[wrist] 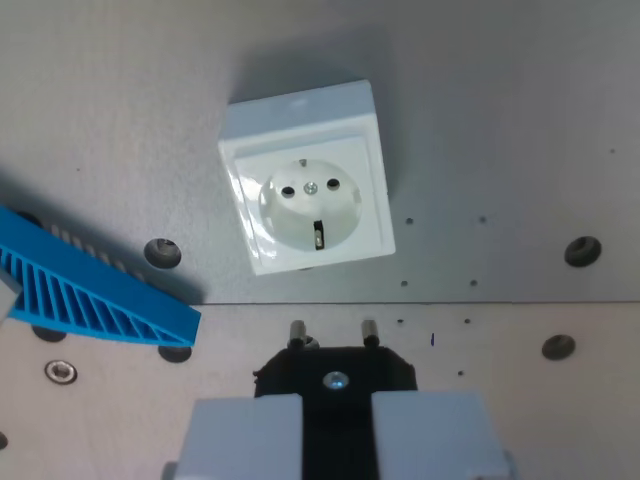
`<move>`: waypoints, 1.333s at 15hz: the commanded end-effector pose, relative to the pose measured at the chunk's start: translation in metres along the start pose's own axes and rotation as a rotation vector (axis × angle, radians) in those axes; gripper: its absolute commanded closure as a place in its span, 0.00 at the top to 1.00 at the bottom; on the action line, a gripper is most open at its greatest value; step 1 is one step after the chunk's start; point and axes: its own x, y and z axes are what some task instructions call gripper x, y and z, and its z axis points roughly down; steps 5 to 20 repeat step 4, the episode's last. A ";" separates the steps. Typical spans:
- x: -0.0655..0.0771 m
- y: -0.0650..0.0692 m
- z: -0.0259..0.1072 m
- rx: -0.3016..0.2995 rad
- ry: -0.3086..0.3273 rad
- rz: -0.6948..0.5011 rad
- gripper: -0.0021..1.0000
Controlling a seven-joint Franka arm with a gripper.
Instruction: Move above the white socket
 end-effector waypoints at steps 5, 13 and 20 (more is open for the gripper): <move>-0.006 -0.005 0.034 -0.010 0.099 -0.076 0.00; -0.006 -0.005 0.034 -0.010 0.099 -0.076 0.00; -0.006 -0.005 0.034 -0.010 0.099 -0.076 0.00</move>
